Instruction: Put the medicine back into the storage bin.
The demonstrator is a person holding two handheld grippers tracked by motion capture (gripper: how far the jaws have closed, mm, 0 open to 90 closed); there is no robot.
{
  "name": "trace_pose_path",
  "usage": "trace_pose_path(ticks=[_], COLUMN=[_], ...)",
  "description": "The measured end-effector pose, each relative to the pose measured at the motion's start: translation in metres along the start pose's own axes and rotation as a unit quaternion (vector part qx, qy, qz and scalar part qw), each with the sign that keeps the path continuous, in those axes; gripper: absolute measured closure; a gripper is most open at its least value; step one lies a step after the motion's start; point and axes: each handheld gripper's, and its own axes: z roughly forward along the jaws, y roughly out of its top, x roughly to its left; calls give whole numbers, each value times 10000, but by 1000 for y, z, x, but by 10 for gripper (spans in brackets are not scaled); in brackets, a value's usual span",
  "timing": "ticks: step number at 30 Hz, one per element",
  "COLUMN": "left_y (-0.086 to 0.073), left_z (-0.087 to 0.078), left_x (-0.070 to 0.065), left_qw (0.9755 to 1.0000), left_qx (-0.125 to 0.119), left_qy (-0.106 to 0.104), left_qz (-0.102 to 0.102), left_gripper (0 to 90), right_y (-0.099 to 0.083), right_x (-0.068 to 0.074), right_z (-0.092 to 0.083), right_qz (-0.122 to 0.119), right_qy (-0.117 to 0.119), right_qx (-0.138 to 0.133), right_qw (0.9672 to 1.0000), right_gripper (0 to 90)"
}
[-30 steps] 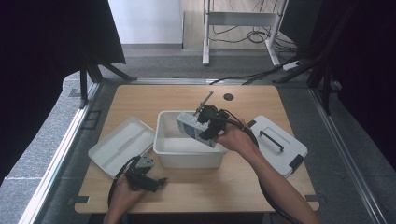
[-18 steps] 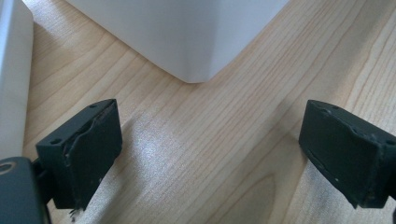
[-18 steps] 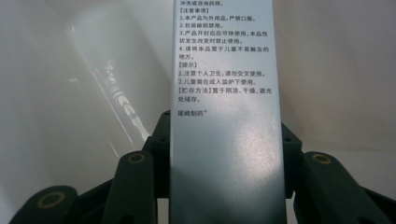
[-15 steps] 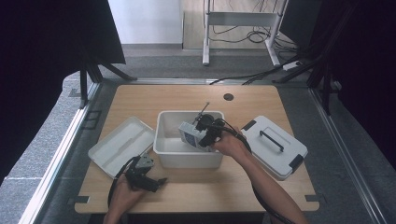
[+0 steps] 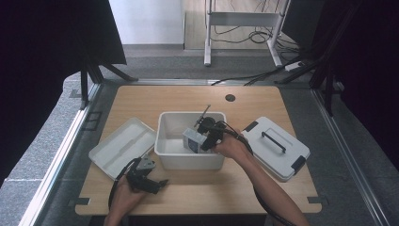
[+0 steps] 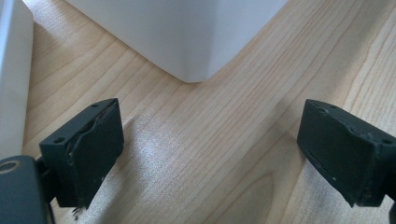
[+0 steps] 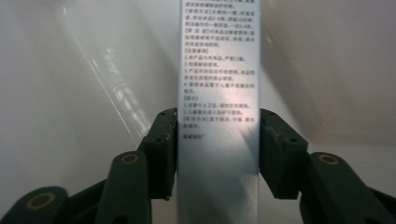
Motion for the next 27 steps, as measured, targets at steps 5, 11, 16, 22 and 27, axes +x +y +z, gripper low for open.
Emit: trace_pose_path(ticks=[5, 11, 16, 22, 27], left_y=[0, 0, 0, 0, 0], left_z=[0, 0, 0, 0, 0], left_x=[0, -1, -1, -1, -1], left_qw=[10000, 10000, 10000, 10000, 10000], left_qx=[-2, -25, -24, -12, -5], left_qy=[5, 12, 15, 10, 6], left_qz=[-12, -48, -43, -33, -29], left_gripper=[72, 73, 72, 70, 71], right_y=[2, -1, -5, -14, -27], right_x=[0, 1, 3, 7, 10], right_z=[-14, -30, -42, -63, -80], right_qz=[14, -3, -51, -129, -104], right_qy=[32, 128, 159, 113, 25], right_qx=[-168, -407, -658, -1076, -1329], right_qw=[9999, 9991, 9977, 9940, 9911], right_gripper=[470, 376, 284, 136, 75])
